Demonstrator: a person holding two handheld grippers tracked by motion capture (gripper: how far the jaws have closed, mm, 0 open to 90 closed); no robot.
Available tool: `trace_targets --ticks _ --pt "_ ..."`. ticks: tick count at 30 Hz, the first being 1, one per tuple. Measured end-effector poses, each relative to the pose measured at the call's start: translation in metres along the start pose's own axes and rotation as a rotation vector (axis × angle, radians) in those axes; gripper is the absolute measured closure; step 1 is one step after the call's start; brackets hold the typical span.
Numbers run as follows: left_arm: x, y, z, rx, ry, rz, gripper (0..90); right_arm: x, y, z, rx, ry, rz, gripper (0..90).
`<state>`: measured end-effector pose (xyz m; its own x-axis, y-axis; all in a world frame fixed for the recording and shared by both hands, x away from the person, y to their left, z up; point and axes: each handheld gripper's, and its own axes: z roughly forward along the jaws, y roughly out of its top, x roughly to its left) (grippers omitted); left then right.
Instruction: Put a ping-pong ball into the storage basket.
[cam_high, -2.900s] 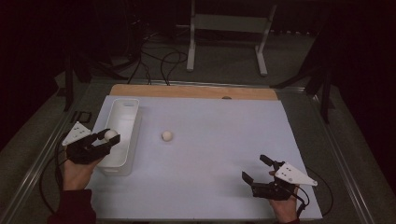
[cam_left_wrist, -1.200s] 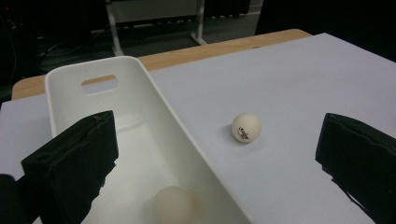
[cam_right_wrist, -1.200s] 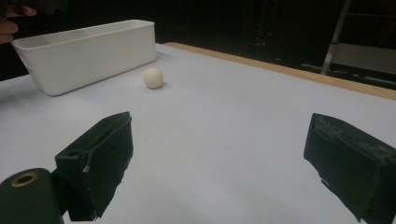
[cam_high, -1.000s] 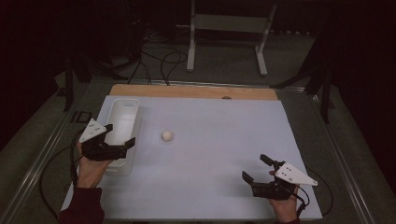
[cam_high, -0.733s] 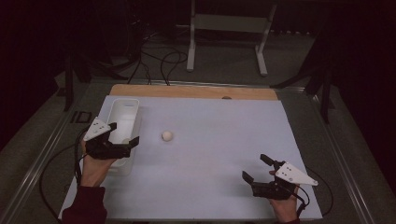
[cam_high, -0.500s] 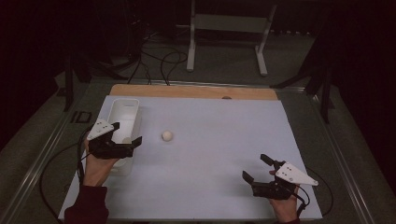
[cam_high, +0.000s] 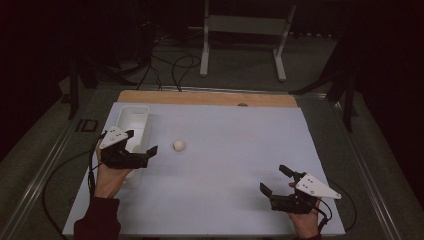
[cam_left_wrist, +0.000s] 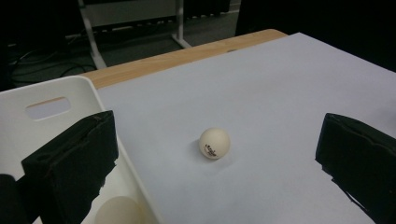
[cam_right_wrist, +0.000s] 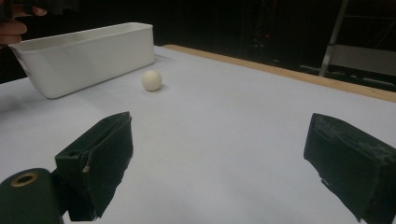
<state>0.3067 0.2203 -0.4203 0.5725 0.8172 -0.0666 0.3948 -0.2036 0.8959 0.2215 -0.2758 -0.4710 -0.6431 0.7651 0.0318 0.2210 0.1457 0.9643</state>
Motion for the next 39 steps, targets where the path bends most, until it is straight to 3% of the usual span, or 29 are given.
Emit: trace_targets --ticks 39 --pt "-0.025 0.013 0.034 0.011 -0.029 0.015 0.0 0.000 0.000 0.000 -0.003 0.003 0.001 7.4"
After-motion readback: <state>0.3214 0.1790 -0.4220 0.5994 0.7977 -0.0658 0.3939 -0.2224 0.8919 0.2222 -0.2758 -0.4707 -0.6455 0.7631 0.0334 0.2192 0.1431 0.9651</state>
